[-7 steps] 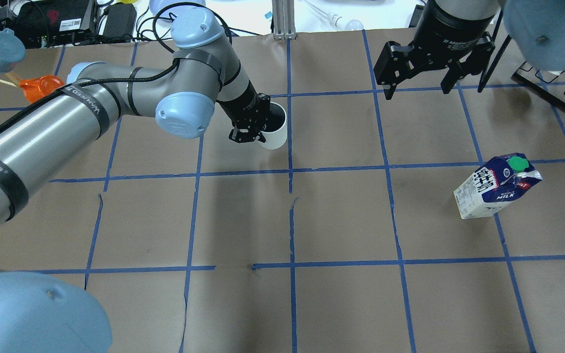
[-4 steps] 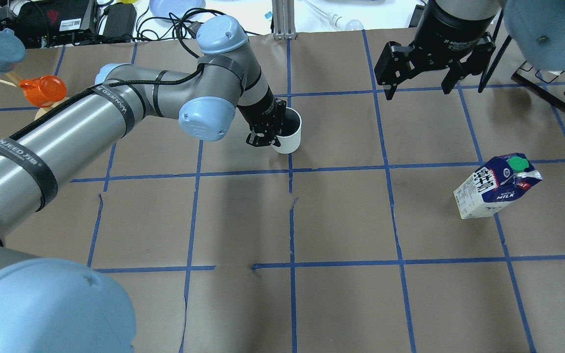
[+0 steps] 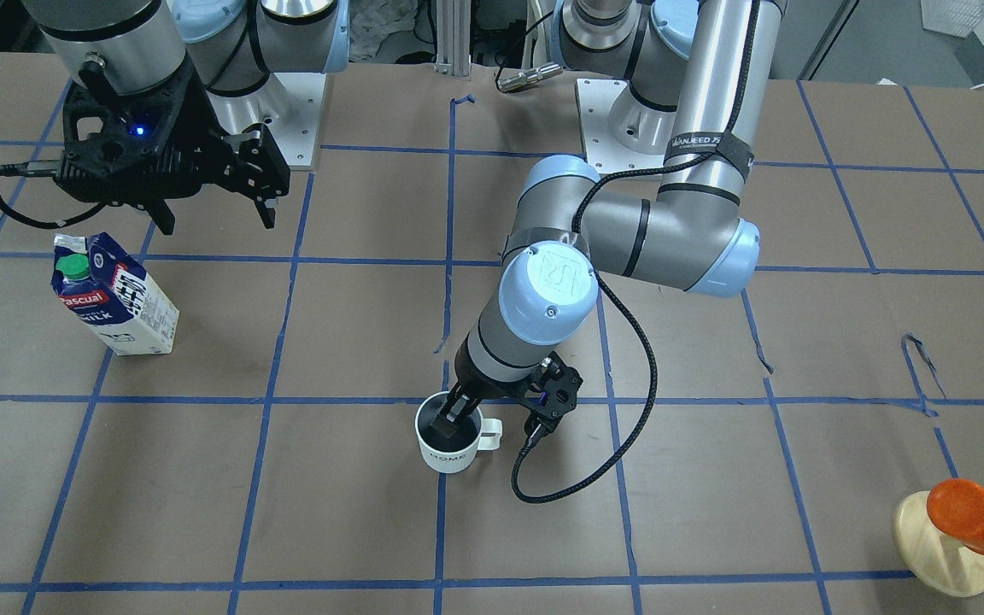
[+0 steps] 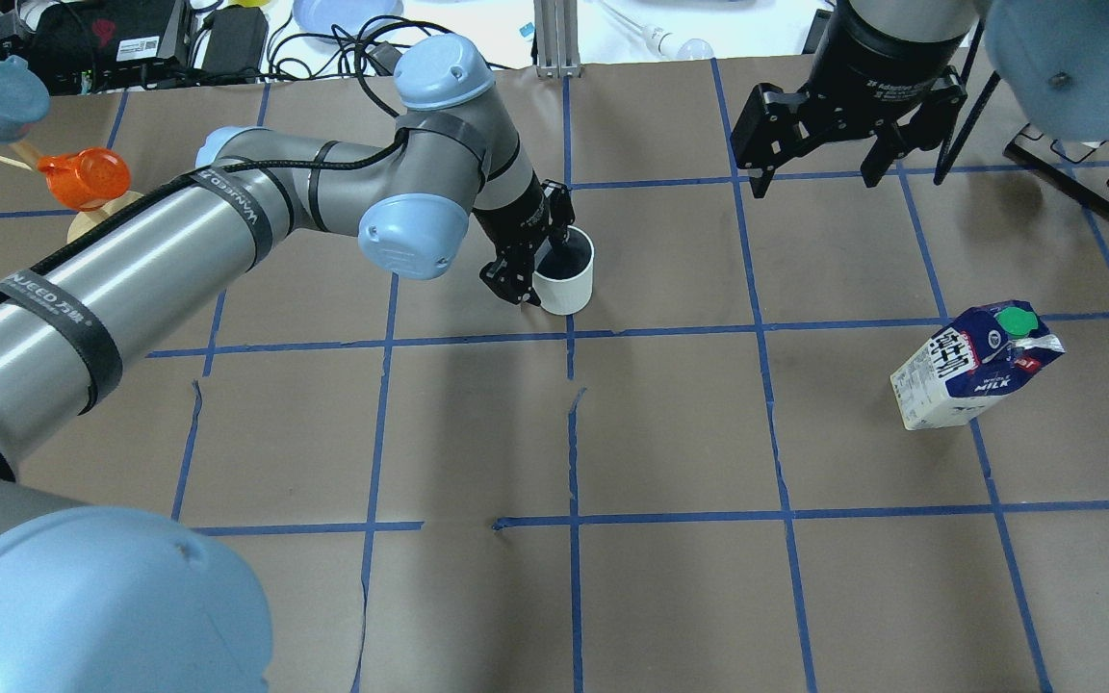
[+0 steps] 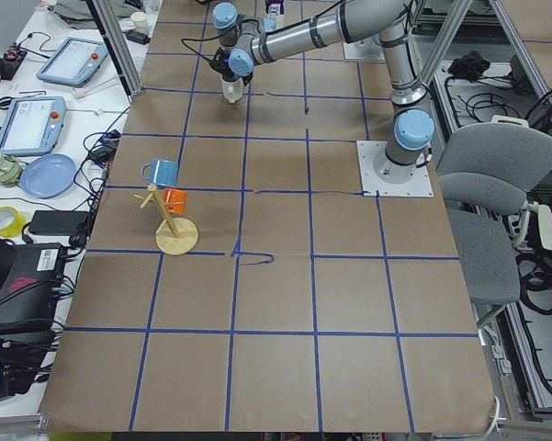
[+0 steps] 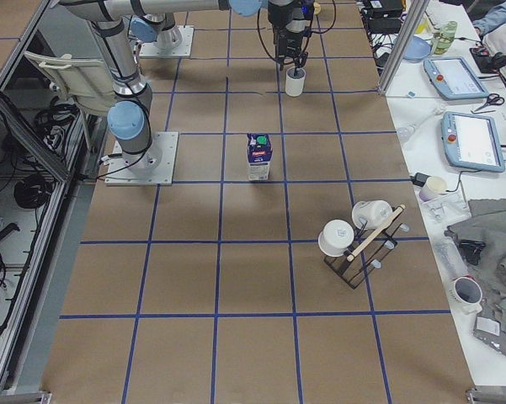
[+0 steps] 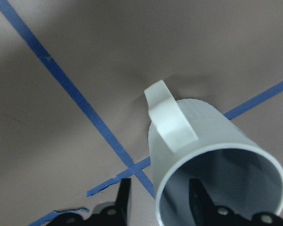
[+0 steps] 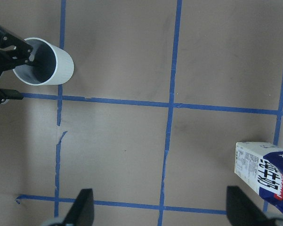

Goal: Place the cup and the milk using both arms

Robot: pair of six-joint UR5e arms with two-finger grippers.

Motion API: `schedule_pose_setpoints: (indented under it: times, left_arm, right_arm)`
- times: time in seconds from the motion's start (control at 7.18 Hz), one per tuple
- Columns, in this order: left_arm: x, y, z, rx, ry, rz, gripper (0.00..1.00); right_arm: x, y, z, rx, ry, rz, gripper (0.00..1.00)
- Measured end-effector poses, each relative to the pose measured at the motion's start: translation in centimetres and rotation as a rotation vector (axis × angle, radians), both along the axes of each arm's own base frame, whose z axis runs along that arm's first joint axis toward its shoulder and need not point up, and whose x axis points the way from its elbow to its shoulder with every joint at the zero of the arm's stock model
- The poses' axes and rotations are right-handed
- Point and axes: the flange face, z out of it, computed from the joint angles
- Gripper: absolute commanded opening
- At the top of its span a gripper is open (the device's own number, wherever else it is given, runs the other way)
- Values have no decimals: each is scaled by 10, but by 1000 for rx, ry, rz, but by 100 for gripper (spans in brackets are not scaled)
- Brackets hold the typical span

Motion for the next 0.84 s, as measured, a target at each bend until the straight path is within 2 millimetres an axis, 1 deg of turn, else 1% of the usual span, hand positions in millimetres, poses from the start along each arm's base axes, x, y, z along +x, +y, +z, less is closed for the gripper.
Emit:
schedule_pose_setpoints:
  times: [0.14, 0.28, 0.42, 0.56, 0.7, 0.84]
  left_arm:
    - [3, -1, 14, -31, -16, -27, 96]
    - [11, -5, 36, -81, -39, -93, 100]
    - [25, -10, 63, -125, -61, -188, 100]
    - [48, -18, 95, -153, -89, -303, 100]
    - [75, -24, 127, -179, -109, -422, 100]
    - [102, -27, 155, -213, -119, -550, 100]
  right_arm:
    - [-3, -2, -3, 4, 4, -2, 100]
    - [-14, -4, -12, 21, 13, -12, 100]
    - [-40, -8, -27, 50, 17, -15, 100]
    - [-80, -12, -46, 85, 14, -6, 100]
    - [-124, -12, -64, 115, 3, -5, 100]
    - [-162, -9, -83, 131, 2, 10, 100]
